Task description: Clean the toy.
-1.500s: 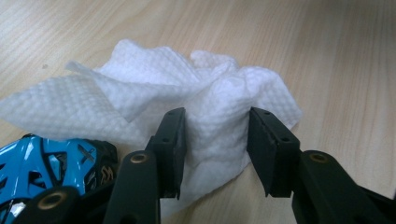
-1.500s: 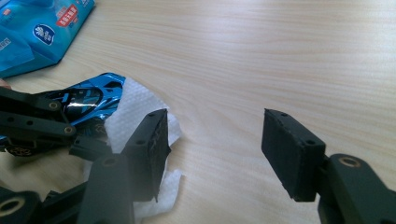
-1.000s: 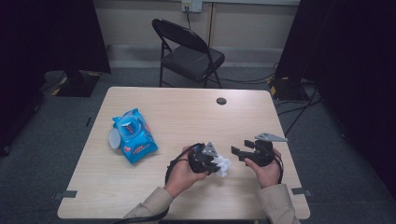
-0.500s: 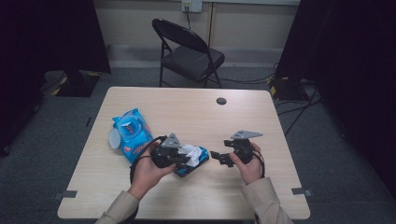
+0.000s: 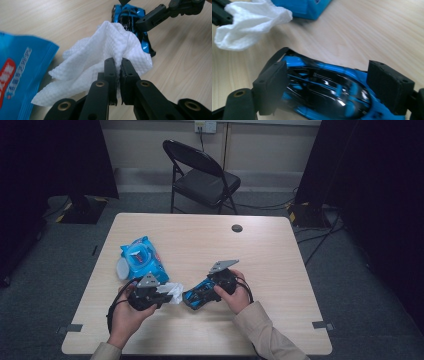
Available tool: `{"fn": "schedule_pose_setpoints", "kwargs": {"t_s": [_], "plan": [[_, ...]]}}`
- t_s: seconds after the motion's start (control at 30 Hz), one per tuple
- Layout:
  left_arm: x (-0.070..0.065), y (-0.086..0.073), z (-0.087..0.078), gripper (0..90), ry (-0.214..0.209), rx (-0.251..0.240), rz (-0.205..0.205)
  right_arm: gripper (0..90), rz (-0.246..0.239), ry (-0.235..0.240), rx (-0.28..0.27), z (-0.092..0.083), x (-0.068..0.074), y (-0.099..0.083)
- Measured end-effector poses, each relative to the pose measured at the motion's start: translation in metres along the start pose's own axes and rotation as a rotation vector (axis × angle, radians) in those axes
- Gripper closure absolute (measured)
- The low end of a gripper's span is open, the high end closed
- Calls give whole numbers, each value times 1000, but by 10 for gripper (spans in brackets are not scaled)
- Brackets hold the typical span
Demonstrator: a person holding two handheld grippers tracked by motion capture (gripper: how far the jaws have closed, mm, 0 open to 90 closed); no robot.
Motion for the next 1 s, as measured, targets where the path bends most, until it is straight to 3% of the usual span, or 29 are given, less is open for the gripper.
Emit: {"fn": "schedule_pose_setpoints", "kwargs": {"t_s": [0.1, 0.33, 0.67, 0.83, 0.87, 1.0], "plan": [[0, -8, 2, 851, -4, 5, -15, 153, -20, 29, 25, 6, 6, 0], [-2, -19, 12, 848, -12, 15, -37, 143, -90, -13, 33, 13, 10, -3], [-2, -18, 22, 841, -19, 17, -34, 144, -80, -2, 11, 11, 6, -6], [2, -15, 25, 841, 9, 6, -69, 141, -78, 6, -20, 12, 5, -9], [4, -14, 27, 842, 24, 16, -86, 141, -74, 7, -25, 13, 5, -10], [4, -13, 43, 792, 24, 51, -79, 141, -74, 7, -22, 13, 5, -9]]}}
Point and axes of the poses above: each handheld gripper's, and its own axes: z roughly forward along the jaws, y roughly out of its top, x roughly to its left, the point moved 2 cm from there along z, roughly forward along the jaws
